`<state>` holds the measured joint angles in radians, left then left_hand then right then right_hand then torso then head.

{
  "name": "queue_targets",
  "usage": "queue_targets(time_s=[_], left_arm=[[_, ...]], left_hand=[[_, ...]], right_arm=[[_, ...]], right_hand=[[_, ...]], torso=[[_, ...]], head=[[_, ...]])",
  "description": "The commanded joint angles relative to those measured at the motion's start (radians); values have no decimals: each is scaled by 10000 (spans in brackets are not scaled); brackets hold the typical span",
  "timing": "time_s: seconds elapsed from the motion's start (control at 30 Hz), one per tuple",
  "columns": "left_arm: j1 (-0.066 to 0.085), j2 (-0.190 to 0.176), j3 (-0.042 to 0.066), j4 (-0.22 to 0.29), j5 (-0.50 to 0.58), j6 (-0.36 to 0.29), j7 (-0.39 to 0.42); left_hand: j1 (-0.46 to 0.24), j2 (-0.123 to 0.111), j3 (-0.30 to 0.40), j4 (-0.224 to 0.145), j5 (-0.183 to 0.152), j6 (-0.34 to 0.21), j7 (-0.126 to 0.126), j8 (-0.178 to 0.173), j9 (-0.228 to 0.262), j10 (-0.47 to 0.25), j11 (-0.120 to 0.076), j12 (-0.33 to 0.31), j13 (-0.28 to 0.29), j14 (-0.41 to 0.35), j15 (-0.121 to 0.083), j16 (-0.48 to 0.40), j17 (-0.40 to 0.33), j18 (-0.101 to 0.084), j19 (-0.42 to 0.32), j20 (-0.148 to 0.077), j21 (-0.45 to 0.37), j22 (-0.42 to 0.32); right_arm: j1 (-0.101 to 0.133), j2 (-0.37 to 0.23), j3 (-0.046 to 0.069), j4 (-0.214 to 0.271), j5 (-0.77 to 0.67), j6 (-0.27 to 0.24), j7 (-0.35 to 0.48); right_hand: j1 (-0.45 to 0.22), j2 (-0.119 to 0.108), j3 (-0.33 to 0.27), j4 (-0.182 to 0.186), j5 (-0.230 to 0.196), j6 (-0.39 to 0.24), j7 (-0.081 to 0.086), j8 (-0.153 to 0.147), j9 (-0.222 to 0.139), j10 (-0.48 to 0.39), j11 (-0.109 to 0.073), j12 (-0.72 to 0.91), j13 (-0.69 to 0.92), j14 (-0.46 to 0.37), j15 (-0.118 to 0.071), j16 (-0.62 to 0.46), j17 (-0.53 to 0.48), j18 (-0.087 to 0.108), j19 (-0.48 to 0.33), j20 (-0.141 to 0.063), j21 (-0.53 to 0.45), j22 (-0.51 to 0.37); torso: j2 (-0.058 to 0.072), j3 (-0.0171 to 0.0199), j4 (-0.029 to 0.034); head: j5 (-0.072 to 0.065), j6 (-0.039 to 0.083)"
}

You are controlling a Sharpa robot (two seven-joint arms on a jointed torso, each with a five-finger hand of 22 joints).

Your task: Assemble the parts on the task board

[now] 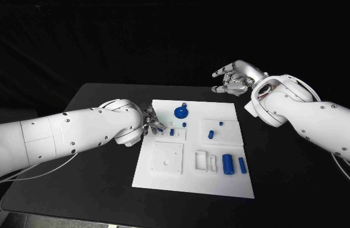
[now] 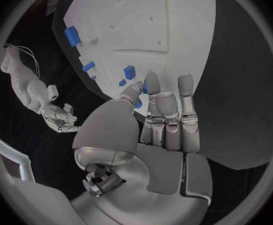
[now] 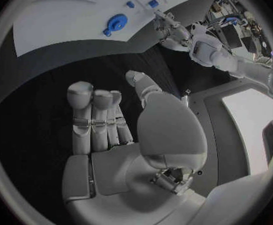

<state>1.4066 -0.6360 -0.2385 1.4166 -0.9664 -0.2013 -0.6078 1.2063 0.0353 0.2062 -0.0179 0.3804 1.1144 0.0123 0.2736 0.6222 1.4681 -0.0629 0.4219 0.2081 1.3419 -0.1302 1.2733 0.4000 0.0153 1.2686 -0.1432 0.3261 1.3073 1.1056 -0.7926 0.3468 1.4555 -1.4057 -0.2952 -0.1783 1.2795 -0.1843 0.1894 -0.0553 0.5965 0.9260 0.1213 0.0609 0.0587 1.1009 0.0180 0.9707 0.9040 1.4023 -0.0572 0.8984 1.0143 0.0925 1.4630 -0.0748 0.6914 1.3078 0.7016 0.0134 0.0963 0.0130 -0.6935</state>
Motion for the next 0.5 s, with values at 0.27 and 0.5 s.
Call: queue_targets(time_s=[0.27, 0.5], left_arm=[[-100, 141, -6, -98, -175, 107, 63], [-121, 228, -7, -164, -185, 235, 63]], left_hand=[[-20, 51, 403, -324, 63, 357, -325, 36, 3482, 394, -64, 78, 12, 61, -12, -35, 33, -153, 19, -36, 29, 185], [-20, 53, 420, -340, 63, 348, -319, 27, 3498, 389, -61, 74, 6, 60, -10, -50, 45, -153, 12, -35, 37, 183]], right_arm=[[-7, 14, 5, 28, -49, 140, 24], [-8, 15, 5, 25, -51, 182, 18]], right_hand=[[-121, 12, 84, 2, 82, 105, 9, -14, 13, -3, -76, -29, 6, 29, -36, -60, -9, 114, 231, -46, 0, 803], [-121, 12, 84, 2, 82, 105, 9, -14, 13, -3, -76, -29, 6, 29, -36, -60, -9, 114, 231, -46, 0, 803]], torso=[[0, 1, 0], [-16, -9, 12]], head=[[5, -8], [25, -15]])
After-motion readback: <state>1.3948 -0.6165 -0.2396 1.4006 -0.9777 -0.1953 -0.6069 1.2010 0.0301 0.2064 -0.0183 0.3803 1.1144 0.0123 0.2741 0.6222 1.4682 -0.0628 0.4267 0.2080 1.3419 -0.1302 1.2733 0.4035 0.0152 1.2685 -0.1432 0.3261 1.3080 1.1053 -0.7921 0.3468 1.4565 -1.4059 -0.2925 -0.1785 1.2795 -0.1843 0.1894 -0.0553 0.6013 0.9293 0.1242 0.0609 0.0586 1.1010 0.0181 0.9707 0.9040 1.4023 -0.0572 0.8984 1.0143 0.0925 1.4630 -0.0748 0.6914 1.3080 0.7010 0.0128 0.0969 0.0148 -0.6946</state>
